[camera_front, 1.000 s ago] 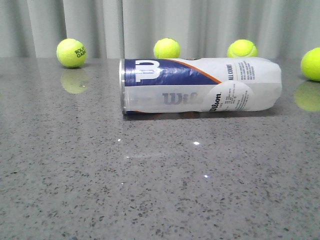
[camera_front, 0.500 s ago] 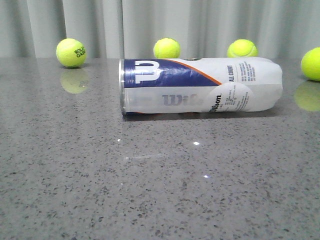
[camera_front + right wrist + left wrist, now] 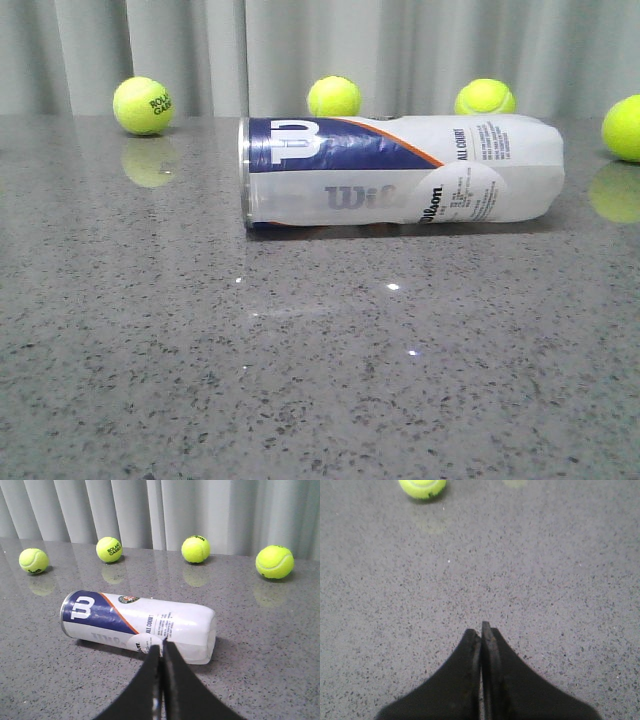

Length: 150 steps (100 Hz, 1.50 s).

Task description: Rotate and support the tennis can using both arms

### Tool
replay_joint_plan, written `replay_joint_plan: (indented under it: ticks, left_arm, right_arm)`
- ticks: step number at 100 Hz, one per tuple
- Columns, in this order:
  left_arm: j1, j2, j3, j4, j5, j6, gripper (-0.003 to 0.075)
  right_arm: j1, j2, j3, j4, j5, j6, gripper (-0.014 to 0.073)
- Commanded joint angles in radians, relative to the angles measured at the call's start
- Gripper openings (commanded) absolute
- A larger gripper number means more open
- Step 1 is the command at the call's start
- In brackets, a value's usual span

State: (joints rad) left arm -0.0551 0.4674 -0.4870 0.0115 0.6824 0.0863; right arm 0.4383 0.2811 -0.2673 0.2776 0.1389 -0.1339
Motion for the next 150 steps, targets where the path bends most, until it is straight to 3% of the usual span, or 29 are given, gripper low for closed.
replay_joint_plan:
  ticks: [1, 9, 21, 31, 46, 61, 92, 103, 113, 150]
  left_arm:
    - [0.006, 0.077, -0.065, -0.019, -0.034, -0.003, 0.0029]
    - [0.006, 0.136, -0.091, -0.047, -0.034, -0.003, 0.0149]
    - [0.006, 0.199, -0.122, -0.078, -0.037, -0.003, 0.0421]
    - [0.006, 0.252, -0.152, -0.104, -0.034, -0.003, 0.0520]
    - [0.006, 0.334, -0.210, -0.240, 0.003, 0.016, 0.0501]
    - [0.006, 0.424, -0.256, -0.476, 0.008, 0.104, 0.0477]
    - [0.006, 0.624, -0.281, -1.250, 0.140, 0.628, 0.0450]
    - [-0.018, 0.699, -0.281, -1.426, 0.202, 0.732, 0.0450]
    - [-0.072, 0.769, -0.290, -1.485, 0.206, 0.787, 0.0450]
    - [-0.278, 1.080, -0.465, -1.526, 0.206, 0.787, 0.0450]
  right_arm:
    - [0.000, 0.006, -0.028, 0.007, -0.074, -0.008, -0.0059]
    - [0.000, 0.006, -0.028, 0.007, -0.074, -0.008, -0.0059]
    - [0.000, 0.006, -0.028, 0.007, -0.074, -0.008, -0.0059]
    - [0.000, 0.006, -0.028, 0.007, -0.074, -0.008, -0.0059]
    - [0.000, 0.006, -0.028, 0.007, -0.074, -0.008, -0.0059]
    - [0.000, 0.006, -0.028, 0.007, -0.074, -0.008, -0.0059]
    - [0.000, 0.006, -0.028, 0.007, -0.074, -0.008, -0.0059]
    - [0.000, 0.006, -0.028, 0.007, -0.074, -0.008, -0.0059]
    - [0.000, 0.006, -0.028, 0.007, -0.074, -0.008, -0.0059]
    - [0.000, 0.006, -0.028, 0.007, -0.074, -0.008, -0.0059]
